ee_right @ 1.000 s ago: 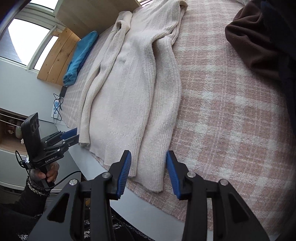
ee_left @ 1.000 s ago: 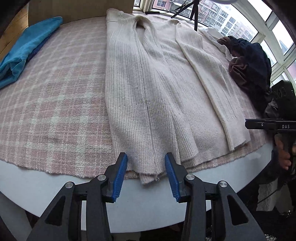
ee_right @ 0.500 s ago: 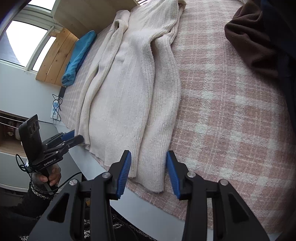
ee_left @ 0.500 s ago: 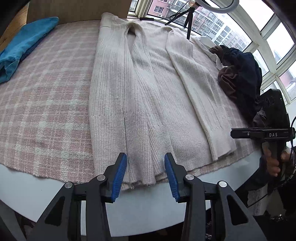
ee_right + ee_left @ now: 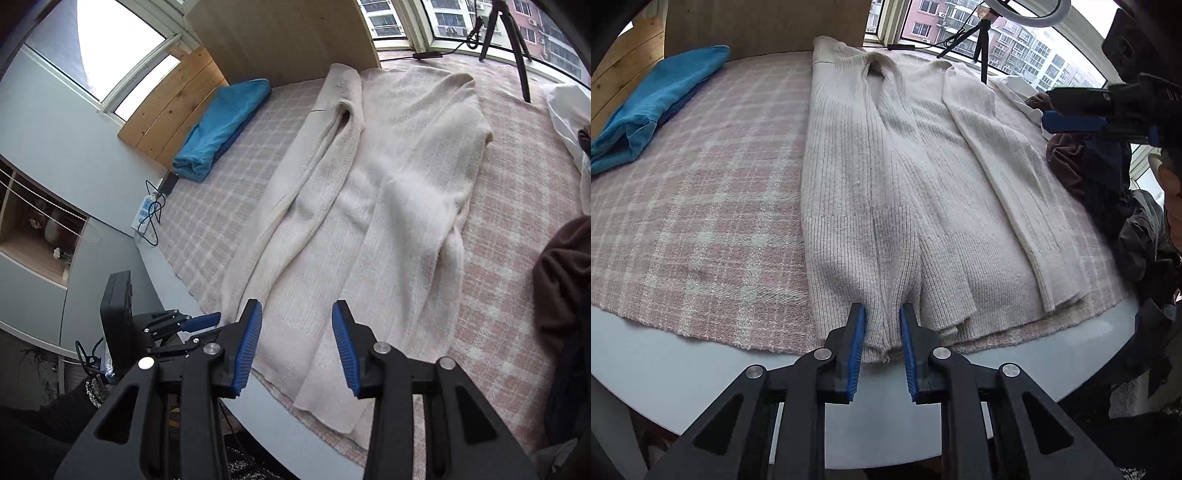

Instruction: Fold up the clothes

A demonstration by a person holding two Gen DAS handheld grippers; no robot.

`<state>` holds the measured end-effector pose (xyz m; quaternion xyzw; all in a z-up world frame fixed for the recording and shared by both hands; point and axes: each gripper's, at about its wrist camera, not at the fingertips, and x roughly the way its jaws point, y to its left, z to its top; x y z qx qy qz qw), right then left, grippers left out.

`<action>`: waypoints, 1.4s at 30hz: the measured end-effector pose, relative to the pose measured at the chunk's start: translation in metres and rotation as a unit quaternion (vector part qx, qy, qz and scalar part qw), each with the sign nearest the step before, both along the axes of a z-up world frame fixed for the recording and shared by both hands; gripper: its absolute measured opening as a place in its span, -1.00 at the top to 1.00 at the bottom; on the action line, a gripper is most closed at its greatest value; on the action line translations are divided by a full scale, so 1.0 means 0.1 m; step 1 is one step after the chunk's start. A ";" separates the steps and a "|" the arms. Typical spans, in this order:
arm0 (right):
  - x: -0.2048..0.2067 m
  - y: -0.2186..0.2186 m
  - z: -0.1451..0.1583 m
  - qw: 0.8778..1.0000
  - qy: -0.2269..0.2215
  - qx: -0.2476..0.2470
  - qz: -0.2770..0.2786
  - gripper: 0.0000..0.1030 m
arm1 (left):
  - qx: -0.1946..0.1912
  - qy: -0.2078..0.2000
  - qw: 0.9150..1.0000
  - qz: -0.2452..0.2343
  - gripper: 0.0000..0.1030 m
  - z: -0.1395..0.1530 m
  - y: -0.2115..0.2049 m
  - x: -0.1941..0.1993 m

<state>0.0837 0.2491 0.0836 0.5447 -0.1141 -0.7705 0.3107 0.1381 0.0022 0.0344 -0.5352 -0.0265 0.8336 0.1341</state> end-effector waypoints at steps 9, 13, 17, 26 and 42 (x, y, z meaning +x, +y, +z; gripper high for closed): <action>-1.00 -1.24 -0.70 0.986 -0.079 0.118 0.084 0.29 | 0.005 0.048 0.999 0.021 0.77 0.28 -0.01 0.19; -1.01 -1.23 -0.69 0.984 -0.079 0.122 0.103 0.81 | 0.017 0.059 0.998 0.022 0.78 0.42 0.04 0.19; -1.01 -1.01 -0.51 0.989 -0.060 0.098 0.092 0.82 | 0.029 0.034 0.999 -0.028 0.76 0.36 0.27 0.17; -0.85 -0.74 -0.56 0.987 -0.036 0.141 0.073 0.48 | 0.041 -0.003 0.999 0.018 0.38 0.29 -0.11 0.31; 0.28 0.83 -0.72 0.987 -0.088 0.092 -0.095 0.02 | 0.038 -0.050 0.997 -0.050 0.28 0.04 0.10 0.14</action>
